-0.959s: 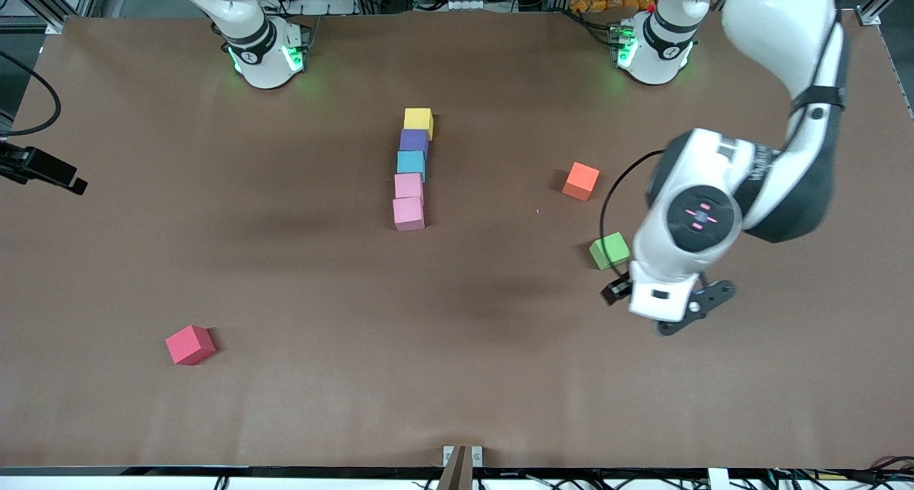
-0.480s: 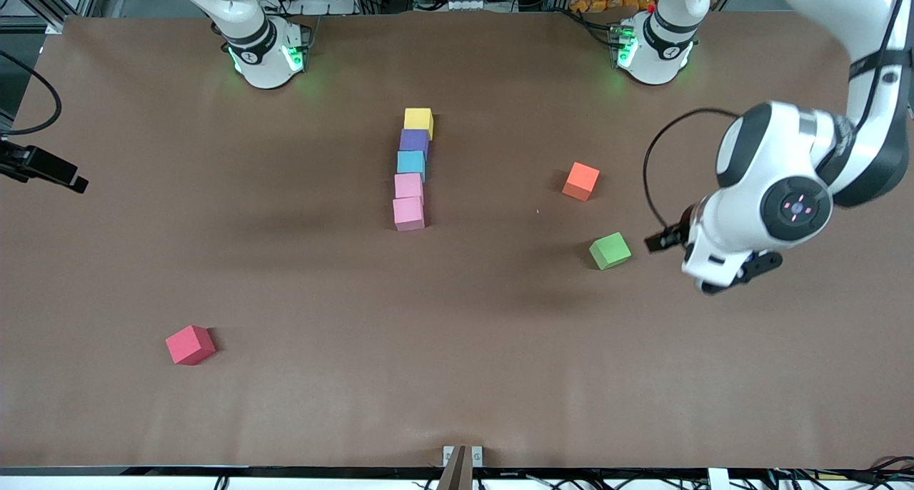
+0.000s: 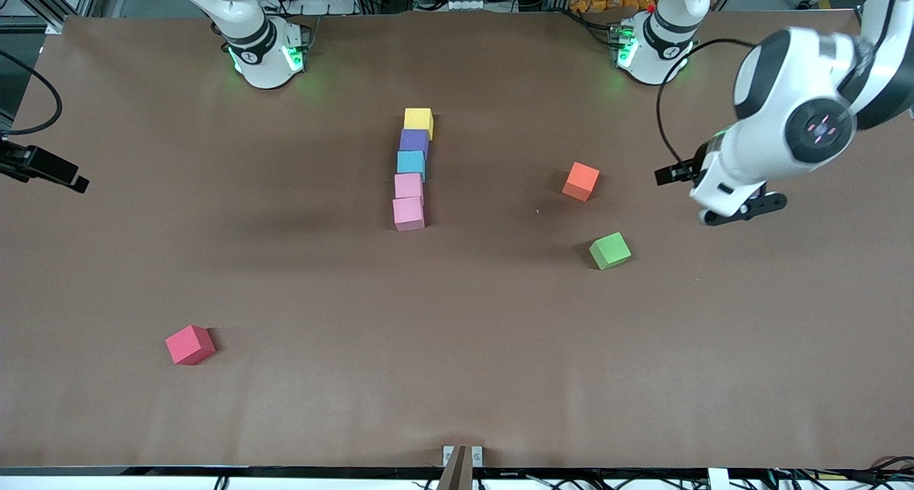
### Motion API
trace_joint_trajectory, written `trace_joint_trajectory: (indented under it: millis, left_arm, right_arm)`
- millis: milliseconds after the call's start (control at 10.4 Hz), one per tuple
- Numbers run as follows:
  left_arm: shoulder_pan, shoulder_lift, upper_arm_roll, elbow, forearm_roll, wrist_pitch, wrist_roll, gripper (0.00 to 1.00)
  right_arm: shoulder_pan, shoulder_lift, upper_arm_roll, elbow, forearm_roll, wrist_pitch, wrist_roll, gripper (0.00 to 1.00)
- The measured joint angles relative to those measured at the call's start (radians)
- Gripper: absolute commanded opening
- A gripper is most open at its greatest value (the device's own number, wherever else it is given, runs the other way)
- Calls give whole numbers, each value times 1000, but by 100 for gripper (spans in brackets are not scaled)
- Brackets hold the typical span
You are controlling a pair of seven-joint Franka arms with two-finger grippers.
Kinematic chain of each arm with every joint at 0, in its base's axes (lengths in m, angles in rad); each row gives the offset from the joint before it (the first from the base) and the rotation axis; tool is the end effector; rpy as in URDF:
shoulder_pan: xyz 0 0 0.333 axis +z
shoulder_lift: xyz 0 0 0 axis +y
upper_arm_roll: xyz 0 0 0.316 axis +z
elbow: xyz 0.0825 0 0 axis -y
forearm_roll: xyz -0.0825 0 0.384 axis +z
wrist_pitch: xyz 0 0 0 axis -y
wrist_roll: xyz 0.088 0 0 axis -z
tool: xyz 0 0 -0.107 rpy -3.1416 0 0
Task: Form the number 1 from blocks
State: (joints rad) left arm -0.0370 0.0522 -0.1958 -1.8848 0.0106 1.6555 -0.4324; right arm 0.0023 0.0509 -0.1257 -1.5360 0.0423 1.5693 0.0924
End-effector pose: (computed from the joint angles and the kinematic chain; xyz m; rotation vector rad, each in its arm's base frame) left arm 0.5276 -0.1226 0.4571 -3.0088 -0.2959 0.4033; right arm 0.5662 -0.0638 0.6125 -3.0872 0.3347 0.0258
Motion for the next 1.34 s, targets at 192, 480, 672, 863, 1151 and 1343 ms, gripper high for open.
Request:
trace_joint_trajectory:
  millis: [192,480,672,863,1151,1343]
  left_arm:
    - [0,-26,4,49,0,65,65,100]
    - [-1,-29,12,139,0,99,219,100]
    - [-2,-30,17,194,0,103,265,100]
    - [-7,-33,17,261,0,37,272,100]
    - [-18,-57,17,318,0,-94,302,100]
    - [-19,-60,18,359,0,-111,314,100]
  right_arm:
    - [0,0,0,0,0,0,0,100]
    - [0,0,0,0,0,-1,0,100]
    - [0,0,0,0,0,-1,0,100]
    - [0,0,0,0,0,-1,0,100]
    - [0,0,0,0,0,-6,1,100]
    - [0,0,0,0,0,-7,1,100]
